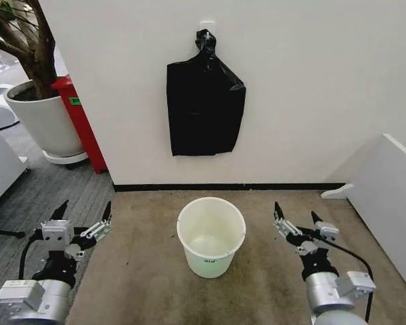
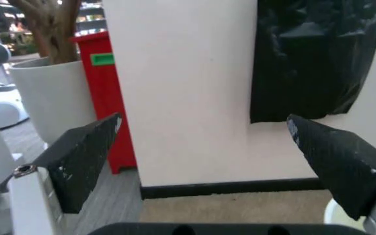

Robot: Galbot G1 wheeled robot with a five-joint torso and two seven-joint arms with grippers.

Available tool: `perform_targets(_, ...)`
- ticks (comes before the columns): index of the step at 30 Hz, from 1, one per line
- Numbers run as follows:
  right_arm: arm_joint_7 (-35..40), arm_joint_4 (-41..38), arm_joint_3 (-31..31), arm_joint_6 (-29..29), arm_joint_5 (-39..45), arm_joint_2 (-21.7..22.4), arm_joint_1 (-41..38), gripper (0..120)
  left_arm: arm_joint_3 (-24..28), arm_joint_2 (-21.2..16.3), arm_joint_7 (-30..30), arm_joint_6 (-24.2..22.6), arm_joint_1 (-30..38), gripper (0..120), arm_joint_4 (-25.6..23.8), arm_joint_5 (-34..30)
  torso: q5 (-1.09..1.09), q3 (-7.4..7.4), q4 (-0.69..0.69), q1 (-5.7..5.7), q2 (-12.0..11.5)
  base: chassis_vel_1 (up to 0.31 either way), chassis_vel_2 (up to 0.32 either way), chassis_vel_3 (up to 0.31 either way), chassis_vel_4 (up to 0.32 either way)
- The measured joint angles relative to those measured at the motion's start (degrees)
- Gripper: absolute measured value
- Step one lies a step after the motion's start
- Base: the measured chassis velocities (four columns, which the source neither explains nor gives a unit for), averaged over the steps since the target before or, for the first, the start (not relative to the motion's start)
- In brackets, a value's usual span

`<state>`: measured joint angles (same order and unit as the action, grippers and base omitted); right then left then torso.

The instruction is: Place the garbage bag over the trash bin.

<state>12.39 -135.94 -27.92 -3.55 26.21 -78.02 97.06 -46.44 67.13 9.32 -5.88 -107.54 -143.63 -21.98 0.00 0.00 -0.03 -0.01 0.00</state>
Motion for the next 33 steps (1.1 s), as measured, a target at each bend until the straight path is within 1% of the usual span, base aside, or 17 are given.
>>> perform_targets(2,0.2,0.0,0.1,0.1,7.1,1.4,-2.9,100,0.0,-0.3,0.0,-0.1,0.3,100,0.1,-0.4,0.00,0.00,-0.01,0.00,0.0,0.000,0.000,0.000,0.000)
perform_targets(3,0.3,0.1,0.3,0.1,13.8,2.3,-5.8,100,0.0,-0.5,0.2,-0.1,0.3,100,0.2,-0.7,0.00,0.00,0.04,0.00,0.0,0.000,0.000,0.000,0.000)
perform_targets(5,-0.2,0.8,0.7,0.1,22.5,3.3,-9.8,100,0.0,-1.4,0.8,-0.1,0.8,100,0.2,-1.9,0.00,0.00,0.03,0.00,0.0,0.000,0.000,0.000,0.000)
perform_targets(6,-0.2,0.8,0.7,0.1,22.5,3.3,-9.8,100,0.0,-1.4,0.8,-0.1,0.8,100,0.2,-1.9,0.00,0.00,0.03,0.00,0.0,0.000,0.000,0.000,0.000)
perform_targets(11,1.4,5.4,3.4,-0.9,40.9,6.9,-20.3,100,0.0,-1.9,1.1,0.0,1.0,100,0.3,-2.4,0.00,0.00,0.03,0.00,0.0,0.000,0.000,0.000,0.000)
perform_targets(12,1.4,5.4,3.4,-0.9,40.9,6.9,-20.3,100,0.0,-1.9,1.1,0.0,1.0,100,0.3,-2.4,0.00,0.00,0.03,0.00,0.0,0.000,0.000,0.000,0.000)
perform_targets(13,2.9,6.9,4.3,-1.1,45.9,7.3,-23.6,100,0.1,-2.1,1.0,0.1,1.1,100,0.3,-2.4,0.00,0.01,0.02,0.00,0.0,0.000,0.000,0.000,0.000)
perform_targets(16,5.9,10.4,6.3,-1.0,54.3,7.3,-31.3,100,0.1,-2.4,0.7,0.6,1.3,100,0.3,-2.2,0.00,0.01,0.03,0.00,0.0,0.000,0.000,0.000,0.000)
perform_targets(17,8.0,13.4,8.1,-0.6,58.3,6.6,-36.9,100,0.1,-2.4,0.7,0.7,1.4,100,0.3,-2.2,0.00,0.01,0.03,0.01,0.0,0.000,0.000,0.000,0.000)
perform_targets(18,8.3,14.0,8.5,-0.5,58.8,6.4,-37.8,100,0.1,-2.4,0.7,0.7,1.4,100,0.3,-2.1,-0.01,0.01,0.03,0.01,0.0,0.000,0.000,0.000,0.000)
perform_targets(19,9.5,16.5,10.0,0.0,60.8,5.5,-42.1,100,0.1,-2.4,0.6,0.7,1.4,100,0.3,-2.1,0.00,0.01,0.03,0.01,0.0,0.000,0.000,0.000,0.000)
perform_targets(20,9.5,16.5,10.0,0.0,60.8,5.5,-42.1,100,0.1,-2.4,0.6,0.7,1.4,100,0.3,-2.1,0.00,0.01,0.03,0.01,0.0,0.000,0.000,0.000,0.000)
perform_targets(24,11.4,23.3,14.0,1.0,63.3,1.8,-54.6,100,0.0,-2.1,0.3,0.7,1.3,100,0.3,-2.2,-0.02,0.01,0.04,0.01,0.0,0.000,0.000,0.000,0.000)
perform_targets(25,11.7,26.4,15.3,1.1,63.4,-0.3,-58.8,100,-0.1,-1.7,0.1,0.8,1.1,100,0.4,-2.2,-0.03,0.00,0.03,0.01,0.0,0.000,0.000,0.000,0.000)
perform_targets(27,12.2,30.5,16.4,1.2,63.4,-3.1,-63.1,100,-0.1,-1.4,0.0,0.9,1.0,100,0.4,-2.1,-0.01,0.01,0.04,0.01,0.0,0.000,0.000,0.000,0.000)
perform_targets(28,12.2,30.5,16.4,1.2,63.4,-3.1,-63.1,100,-0.1,-1.4,0.0,0.9,1.0,100,0.4,-2.1,-0.01,0.01,0.04,0.01,0.0,0.000,0.000,0.000,0.000)
perform_targets(33,12.9,42.3,17.9,2.2,62.5,-11.0,-73.7,100,-0.1,-0.8,-0.1,1.1,0.9,100,0.4,-1.9,-0.03,0.00,0.05,0.01,0.0,0.000,0.000,0.000,0.000)
